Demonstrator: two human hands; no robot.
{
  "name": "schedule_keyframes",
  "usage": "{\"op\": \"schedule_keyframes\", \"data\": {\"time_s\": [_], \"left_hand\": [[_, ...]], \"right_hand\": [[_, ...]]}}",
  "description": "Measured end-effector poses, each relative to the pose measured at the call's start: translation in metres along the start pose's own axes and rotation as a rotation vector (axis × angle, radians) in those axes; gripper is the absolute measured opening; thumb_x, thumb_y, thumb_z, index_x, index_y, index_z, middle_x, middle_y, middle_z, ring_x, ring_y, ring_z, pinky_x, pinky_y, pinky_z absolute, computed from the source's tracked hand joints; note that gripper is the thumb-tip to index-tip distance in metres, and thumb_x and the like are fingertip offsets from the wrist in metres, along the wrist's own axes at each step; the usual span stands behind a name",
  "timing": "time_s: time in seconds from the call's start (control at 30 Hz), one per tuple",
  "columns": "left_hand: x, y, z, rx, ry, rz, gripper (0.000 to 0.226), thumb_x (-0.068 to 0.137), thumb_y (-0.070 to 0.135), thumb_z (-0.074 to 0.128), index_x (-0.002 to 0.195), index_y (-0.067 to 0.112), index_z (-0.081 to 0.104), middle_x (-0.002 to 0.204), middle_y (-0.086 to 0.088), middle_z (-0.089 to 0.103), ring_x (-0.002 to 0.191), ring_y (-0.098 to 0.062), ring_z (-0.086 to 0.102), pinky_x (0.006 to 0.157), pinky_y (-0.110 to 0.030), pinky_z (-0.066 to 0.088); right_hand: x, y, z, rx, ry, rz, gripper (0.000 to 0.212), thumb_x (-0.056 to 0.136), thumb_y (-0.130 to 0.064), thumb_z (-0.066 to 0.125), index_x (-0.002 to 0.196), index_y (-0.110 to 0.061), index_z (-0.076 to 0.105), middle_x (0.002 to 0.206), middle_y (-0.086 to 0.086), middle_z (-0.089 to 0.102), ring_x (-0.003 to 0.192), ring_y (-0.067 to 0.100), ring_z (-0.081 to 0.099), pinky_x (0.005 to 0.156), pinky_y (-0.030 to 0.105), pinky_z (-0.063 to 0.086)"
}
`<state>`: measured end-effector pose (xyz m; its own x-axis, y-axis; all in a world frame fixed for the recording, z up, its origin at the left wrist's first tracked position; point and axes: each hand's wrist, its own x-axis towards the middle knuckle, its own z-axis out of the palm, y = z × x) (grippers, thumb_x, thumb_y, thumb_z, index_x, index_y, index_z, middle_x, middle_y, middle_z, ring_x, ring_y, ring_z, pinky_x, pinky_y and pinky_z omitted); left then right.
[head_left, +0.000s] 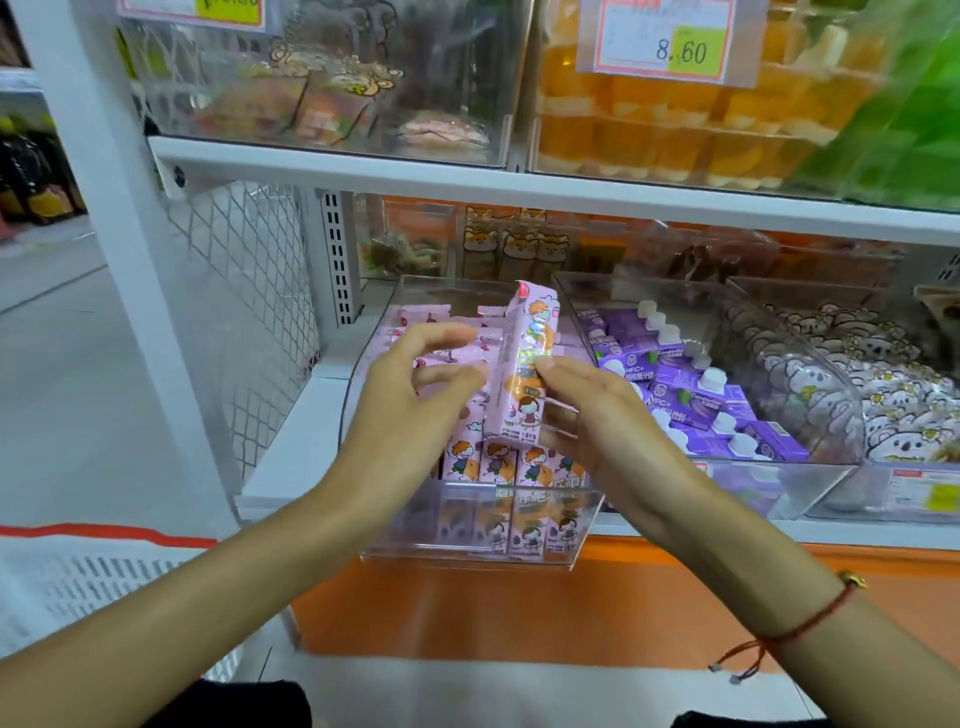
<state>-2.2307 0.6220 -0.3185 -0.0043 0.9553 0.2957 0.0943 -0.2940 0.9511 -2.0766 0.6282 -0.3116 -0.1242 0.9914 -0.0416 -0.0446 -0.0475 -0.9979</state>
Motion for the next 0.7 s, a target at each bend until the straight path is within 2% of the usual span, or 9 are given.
{"op": "schedule_keyframes", "data": {"time_s": [0.13,0.23,0.3,0.37,0.47,0.53,0.6,0.7], "left_hand": [[-0.001,-0.003,0.005,0.038,-0.089,0.015,0.036,0.077,0.006,0.069,0.099,0.032,0.059,0.102,0.019,0.061,0.089,0.003,0.059,0.062,-0.009,0.048],[-0.001,-0.007,0.007,0.080,-0.114,0.043,0.046,0.062,0.023,0.078,0.099,0.036,0.054,0.104,0.023,0.060,0.091,0.003,0.058,0.069,-0.012,0.047],[-0.001,-0.010,0.007,0.137,-0.085,0.104,0.046,0.067,0.028,0.082,0.100,0.039,0.053,0.107,0.022,0.060,0.092,0.003,0.059,0.070,-0.011,0.045],[0.002,-0.010,0.006,0.113,-0.077,0.123,0.040,0.075,0.024,0.078,0.104,0.037,0.054,0.108,0.020,0.062,0.093,0.005,0.061,0.070,-0.010,0.047],[0.007,-0.007,0.003,0.104,-0.141,0.077,0.039,0.081,0.024,0.071,0.116,0.028,0.055,0.113,0.018,0.063,0.101,0.007,0.061,0.080,-0.007,0.047],[0.008,-0.005,0.000,0.075,-0.191,-0.012,0.038,0.082,0.029,0.069,0.118,0.025,0.060,0.112,0.013,0.068,0.101,0.004,0.064,0.082,-0.008,0.049],[0.006,-0.002,-0.001,-0.001,-0.277,-0.189,0.039,0.079,0.040,0.068,0.115,0.024,0.068,0.105,0.008,0.073,0.094,-0.001,0.068,0.071,-0.009,0.051],[0.005,0.006,0.000,-0.217,-0.412,-0.468,0.035,0.070,0.048,0.069,0.092,0.023,0.079,0.103,-0.001,0.072,0.092,-0.011,0.069,0.065,-0.019,0.056]], "right_hand": [[-0.003,0.001,0.003,0.045,0.048,-0.013,0.029,0.092,-0.023,0.060,0.116,-0.008,0.060,0.092,0.001,0.074,0.086,0.013,0.071,0.077,0.026,0.058],[-0.005,0.003,0.004,0.059,0.100,-0.067,0.030,0.078,-0.018,0.075,0.102,-0.007,0.061,0.078,0.001,0.072,0.081,0.016,0.072,0.074,0.030,0.059],[-0.006,0.003,0.004,0.027,0.096,-0.095,0.032,0.072,-0.020,0.079,0.096,-0.010,0.060,0.080,0.001,0.071,0.081,0.016,0.071,0.080,0.032,0.057],[-0.006,0.001,0.002,-0.019,0.087,-0.133,0.034,0.078,-0.021,0.074,0.107,-0.014,0.059,0.101,0.001,0.071,0.094,0.015,0.069,0.088,0.032,0.055],[-0.006,-0.007,-0.005,-0.110,0.079,-0.264,0.036,0.089,-0.021,0.062,0.124,-0.028,0.053,0.115,-0.006,0.066,0.101,0.005,0.065,0.084,0.025,0.055],[-0.007,-0.010,-0.008,-0.179,0.109,-0.320,0.036,0.090,-0.024,0.061,0.123,-0.034,0.051,0.110,-0.006,0.067,0.092,0.002,0.067,0.079,0.023,0.056],[-0.007,-0.011,-0.009,-0.253,0.151,-0.320,0.033,0.088,-0.025,0.063,0.119,-0.033,0.055,0.099,-0.004,0.068,0.075,-0.001,0.067,0.068,0.022,0.055],[-0.006,-0.010,-0.009,-0.287,0.164,-0.226,0.025,0.086,-0.032,0.065,0.109,-0.022,0.065,0.079,-0.002,0.069,0.058,0.003,0.062,0.058,0.020,0.051]]}}
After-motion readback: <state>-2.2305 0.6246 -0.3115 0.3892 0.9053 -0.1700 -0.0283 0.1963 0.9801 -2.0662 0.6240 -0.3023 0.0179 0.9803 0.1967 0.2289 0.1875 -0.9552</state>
